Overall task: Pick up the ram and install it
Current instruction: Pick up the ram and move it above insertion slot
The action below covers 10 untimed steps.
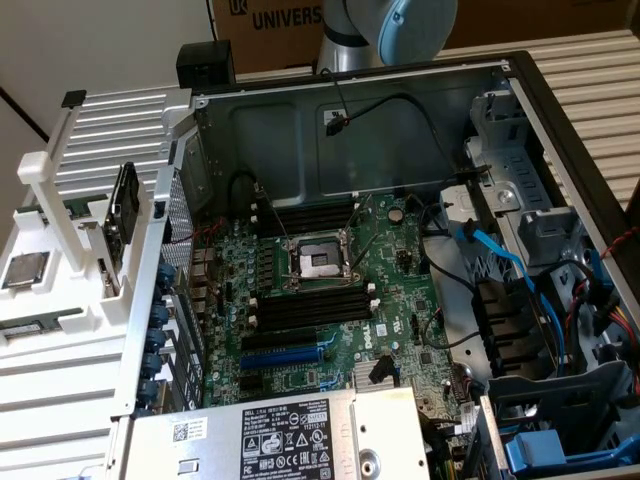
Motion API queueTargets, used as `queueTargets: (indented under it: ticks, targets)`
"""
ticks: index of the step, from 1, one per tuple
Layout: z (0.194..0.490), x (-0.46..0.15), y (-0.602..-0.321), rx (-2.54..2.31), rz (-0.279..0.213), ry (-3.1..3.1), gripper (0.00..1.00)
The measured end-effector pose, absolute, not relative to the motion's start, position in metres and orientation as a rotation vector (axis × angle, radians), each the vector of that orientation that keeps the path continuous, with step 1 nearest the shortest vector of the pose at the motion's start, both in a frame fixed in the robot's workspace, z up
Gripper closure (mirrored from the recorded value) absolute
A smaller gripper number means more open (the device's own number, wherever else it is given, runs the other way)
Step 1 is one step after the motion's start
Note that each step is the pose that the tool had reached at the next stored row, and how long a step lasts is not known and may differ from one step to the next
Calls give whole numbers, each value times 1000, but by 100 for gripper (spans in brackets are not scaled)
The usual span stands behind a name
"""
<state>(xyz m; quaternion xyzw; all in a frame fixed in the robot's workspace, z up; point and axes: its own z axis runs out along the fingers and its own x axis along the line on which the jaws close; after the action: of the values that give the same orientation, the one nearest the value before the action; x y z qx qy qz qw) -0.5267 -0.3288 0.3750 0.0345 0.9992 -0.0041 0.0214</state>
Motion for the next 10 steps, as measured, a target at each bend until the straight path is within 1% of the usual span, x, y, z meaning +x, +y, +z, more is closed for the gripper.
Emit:
queueTargets:
  ticks: [10]
  targets:
    - [375, -527, -329, 94, -13, 3097, 89]
